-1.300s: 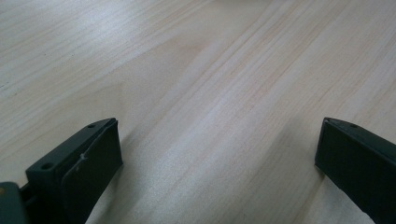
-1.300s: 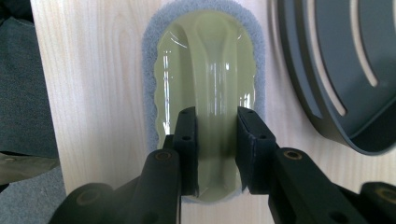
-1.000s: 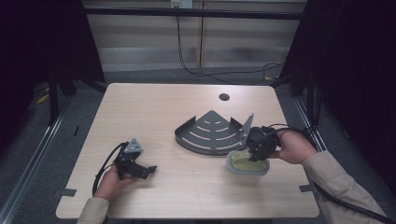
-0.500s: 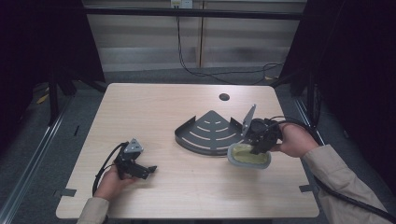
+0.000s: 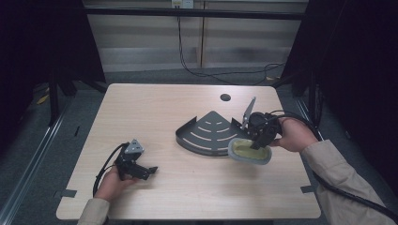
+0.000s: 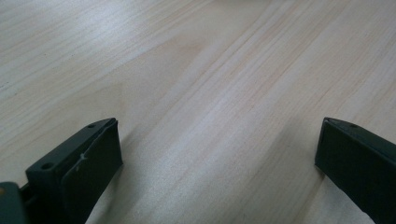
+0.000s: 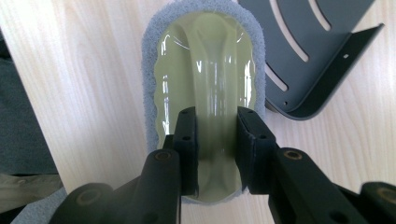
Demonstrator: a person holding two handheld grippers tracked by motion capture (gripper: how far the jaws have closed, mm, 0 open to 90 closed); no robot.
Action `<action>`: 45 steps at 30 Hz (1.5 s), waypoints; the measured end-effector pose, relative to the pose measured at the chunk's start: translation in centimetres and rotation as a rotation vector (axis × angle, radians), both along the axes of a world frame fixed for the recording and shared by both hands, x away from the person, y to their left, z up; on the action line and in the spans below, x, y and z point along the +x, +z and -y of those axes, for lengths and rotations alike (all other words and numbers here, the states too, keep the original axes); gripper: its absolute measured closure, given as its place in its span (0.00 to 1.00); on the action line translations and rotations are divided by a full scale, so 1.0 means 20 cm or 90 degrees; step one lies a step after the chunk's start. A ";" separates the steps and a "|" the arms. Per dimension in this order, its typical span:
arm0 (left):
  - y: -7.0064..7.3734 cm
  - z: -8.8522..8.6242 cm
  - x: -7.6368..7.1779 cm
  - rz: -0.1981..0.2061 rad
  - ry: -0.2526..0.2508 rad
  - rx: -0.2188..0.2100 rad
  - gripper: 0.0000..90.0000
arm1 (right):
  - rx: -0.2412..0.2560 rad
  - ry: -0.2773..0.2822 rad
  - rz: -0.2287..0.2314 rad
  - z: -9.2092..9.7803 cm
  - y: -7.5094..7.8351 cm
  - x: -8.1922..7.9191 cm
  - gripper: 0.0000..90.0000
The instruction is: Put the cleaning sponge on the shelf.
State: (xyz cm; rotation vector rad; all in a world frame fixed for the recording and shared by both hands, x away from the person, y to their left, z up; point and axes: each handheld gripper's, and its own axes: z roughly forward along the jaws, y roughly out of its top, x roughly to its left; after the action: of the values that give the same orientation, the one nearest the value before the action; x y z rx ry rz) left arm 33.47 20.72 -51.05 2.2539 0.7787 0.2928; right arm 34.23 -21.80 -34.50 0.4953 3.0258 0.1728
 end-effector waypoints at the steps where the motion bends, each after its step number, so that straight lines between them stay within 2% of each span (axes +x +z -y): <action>1: 0.00 0.00 0.00 0.000 0.000 0.000 0.00 | -0.003 0.000 0.001 0.00 0.00 0.01 0.79; 10: 0.00 0.00 0.00 0.000 0.000 0.000 0.00 | 0.002 -0.031 0.011 0.00 0.02 0.05 0.79; 11: 0.00 0.00 0.00 0.000 0.000 -0.001 0.00 | 0.005 -0.049 0.010 -0.01 0.03 0.06 0.79; 23: 0.00 0.00 0.00 -0.001 -0.001 0.001 0.00 | 0.008 -0.086 0.013 -0.03 0.03 0.13 0.79; 29: 0.00 0.00 0.00 -0.001 -0.001 0.000 0.00 | 0.005 -0.116 0.020 -0.05 0.05 0.17 0.79; 35: 0.00 0.00 0.00 -0.002 0.000 0.000 0.00 | 0.008 -0.132 0.023 -0.07 0.04 0.20 0.79; 37: 0.00 0.00 0.00 -0.001 -0.001 0.000 0.00 | 0.011 -0.141 0.035 -0.07 0.04 0.21 0.79; 45: 0.00 0.00 0.00 -0.001 -0.001 0.000 0.00 | 0.017 -0.182 0.038 -0.08 0.04 0.25 0.79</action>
State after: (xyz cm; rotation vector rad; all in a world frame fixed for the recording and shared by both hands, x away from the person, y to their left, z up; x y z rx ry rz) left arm 33.48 20.74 -51.04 2.2552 0.7778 0.2901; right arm 39.28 -20.20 -33.80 0.8968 2.8560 0.2058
